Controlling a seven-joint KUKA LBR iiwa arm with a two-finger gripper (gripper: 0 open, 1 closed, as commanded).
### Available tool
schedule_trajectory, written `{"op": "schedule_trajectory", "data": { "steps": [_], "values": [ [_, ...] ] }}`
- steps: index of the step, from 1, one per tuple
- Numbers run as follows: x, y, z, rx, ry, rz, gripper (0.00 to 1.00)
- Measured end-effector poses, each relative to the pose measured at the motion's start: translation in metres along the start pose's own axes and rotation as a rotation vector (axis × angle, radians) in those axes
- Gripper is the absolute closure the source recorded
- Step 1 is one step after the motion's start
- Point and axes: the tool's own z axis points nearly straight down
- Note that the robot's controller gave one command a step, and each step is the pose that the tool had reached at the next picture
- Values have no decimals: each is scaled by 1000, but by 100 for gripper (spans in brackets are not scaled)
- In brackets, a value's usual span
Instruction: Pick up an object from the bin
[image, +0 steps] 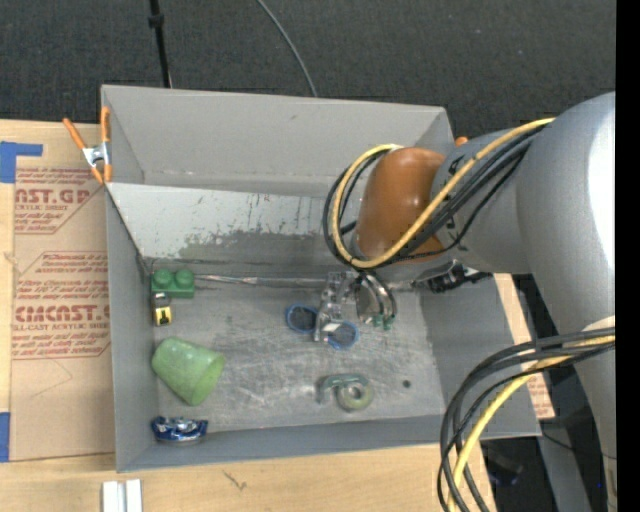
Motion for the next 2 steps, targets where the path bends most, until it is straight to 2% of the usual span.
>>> {"op": "schedule_trajectory", "data": {
  "steps": [1, 2],
  "values": [
    [-1, 1, -28, 0, 0, -1, 100],
    [-1, 2, -36, 0, 1, -1, 100]
  ]
}}
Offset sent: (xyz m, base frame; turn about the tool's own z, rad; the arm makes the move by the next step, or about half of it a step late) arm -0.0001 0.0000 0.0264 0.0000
